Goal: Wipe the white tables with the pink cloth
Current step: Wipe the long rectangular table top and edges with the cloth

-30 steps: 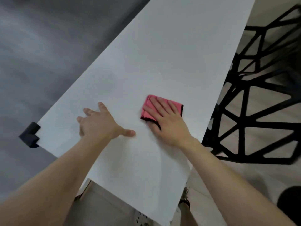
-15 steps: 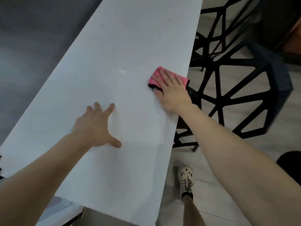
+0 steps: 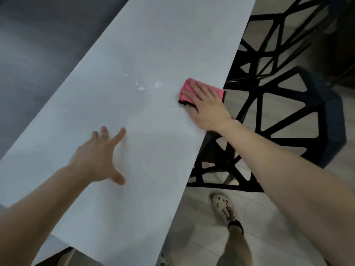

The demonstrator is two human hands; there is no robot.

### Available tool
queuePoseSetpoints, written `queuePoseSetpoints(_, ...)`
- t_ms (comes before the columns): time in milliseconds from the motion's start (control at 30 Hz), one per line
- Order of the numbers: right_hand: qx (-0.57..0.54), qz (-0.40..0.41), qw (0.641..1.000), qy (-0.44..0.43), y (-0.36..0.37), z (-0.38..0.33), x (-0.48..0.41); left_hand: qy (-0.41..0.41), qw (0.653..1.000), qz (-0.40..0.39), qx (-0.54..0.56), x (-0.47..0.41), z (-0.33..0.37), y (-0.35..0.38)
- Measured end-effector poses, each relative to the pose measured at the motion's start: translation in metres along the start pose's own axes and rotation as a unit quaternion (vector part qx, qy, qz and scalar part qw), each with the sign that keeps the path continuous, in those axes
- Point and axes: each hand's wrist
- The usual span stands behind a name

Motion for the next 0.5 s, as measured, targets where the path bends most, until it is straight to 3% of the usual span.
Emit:
queuePoseSetpoints(100,0.016,0.017,0.999,0.044,0.009,0.011,-0.031,-0.022,0.999,-0.011,-0.039,-0.006,0.011,-0.007)
queuePoseSetpoints(167,0.028,0.036,0.999,-0.005,0.015,0.003,-0.012,-0.042,0.998,-0.018,-0.039,-0.011,0.023,-0.013)
queuePoseSetpoints(300,0.035,-0.015,0.990,-0.133,-0.008,0.031,-0.052,-0.121,0.990,-0.011,0.077,-0.012,0.038,-0.016)
queuePoseSetpoints(367,0.013,-0.046,0.995,-0.090,-0.011,0.035,-0.067,-0.146,0.981,-0.005,0.125,-0.012,0.042,-0.009)
queuePoseSetpoints(433,-0.011,0.004,0.999,-0.031,-0.003,-0.002,-0.045,-0.163,0.976,-0.003,0.146,-0.012,0.043,-0.005)
queuePoseSetpoints(500,-0.065,0.023,0.993,-0.095,0.012,-0.063,0.004,-0.171,0.974,0.001,0.149,-0.010,0.044,-0.005)
Point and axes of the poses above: each hand's wrist, its own x-axis away from the middle knuckle, its own y-axis out of the palm, z = x × y, and after that the axes turned 9 degrees about z, right-handed
